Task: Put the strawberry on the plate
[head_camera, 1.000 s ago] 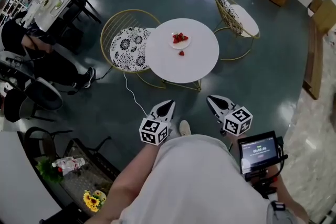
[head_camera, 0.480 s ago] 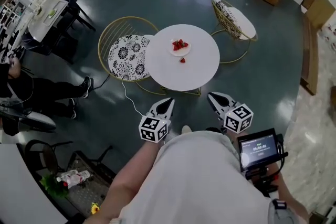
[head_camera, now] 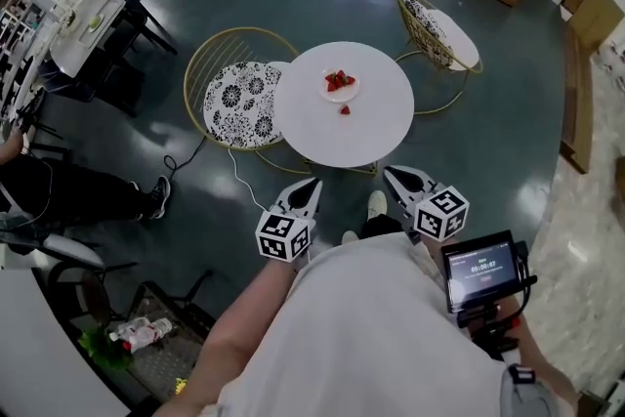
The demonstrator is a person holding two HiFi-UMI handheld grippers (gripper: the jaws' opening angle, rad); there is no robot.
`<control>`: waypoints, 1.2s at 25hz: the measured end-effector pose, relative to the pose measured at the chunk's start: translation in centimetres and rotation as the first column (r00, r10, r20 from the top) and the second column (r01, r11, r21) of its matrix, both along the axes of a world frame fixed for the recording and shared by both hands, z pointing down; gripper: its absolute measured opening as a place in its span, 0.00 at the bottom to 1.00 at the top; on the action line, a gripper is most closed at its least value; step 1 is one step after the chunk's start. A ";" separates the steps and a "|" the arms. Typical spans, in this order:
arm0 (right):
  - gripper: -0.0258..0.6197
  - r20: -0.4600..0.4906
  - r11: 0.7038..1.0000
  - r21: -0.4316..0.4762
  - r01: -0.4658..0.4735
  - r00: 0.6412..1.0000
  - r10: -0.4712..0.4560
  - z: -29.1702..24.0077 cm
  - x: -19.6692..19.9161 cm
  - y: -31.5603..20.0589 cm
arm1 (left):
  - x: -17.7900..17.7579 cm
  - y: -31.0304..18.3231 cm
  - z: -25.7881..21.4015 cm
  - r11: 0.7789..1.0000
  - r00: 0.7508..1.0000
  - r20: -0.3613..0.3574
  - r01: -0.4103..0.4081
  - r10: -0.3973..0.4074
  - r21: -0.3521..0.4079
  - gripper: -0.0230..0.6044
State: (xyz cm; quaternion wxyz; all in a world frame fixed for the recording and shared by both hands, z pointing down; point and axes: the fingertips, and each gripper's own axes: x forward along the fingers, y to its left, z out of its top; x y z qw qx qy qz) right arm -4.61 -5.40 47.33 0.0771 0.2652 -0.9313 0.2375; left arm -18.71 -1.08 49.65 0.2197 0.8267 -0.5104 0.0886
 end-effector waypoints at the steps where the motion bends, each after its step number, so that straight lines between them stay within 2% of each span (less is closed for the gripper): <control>1: 0.05 -0.001 1.000 -0.001 0.003 1.000 -0.003 0.0 -0.4 -0.2 | -0.4 -0.1 0.0 1.000 1.000 0.001 0.003 -0.003 -0.001 0.05; 12: 0.05 -0.007 0.999 0.005 0.048 0.999 -0.048 0.3 -3.6 -4.2 | -3.6 -3.2 0.4 0.998 0.998 0.001 0.060 -0.060 0.002 0.05; 18: 0.05 -0.003 0.997 -0.041 0.060 0.998 -0.061 1.9 -3.3 -10.7 | -2.6 -9.8 2.1 0.997 0.998 0.007 0.060 -0.060 -0.041 0.05; 30: 0.05 -0.009 0.998 -0.050 0.047 0.999 -0.048 1.5 -3.2 -10.9 | -1.7 -10.3 1.8 0.998 1.000 0.006 0.015 -0.015 -0.055 0.05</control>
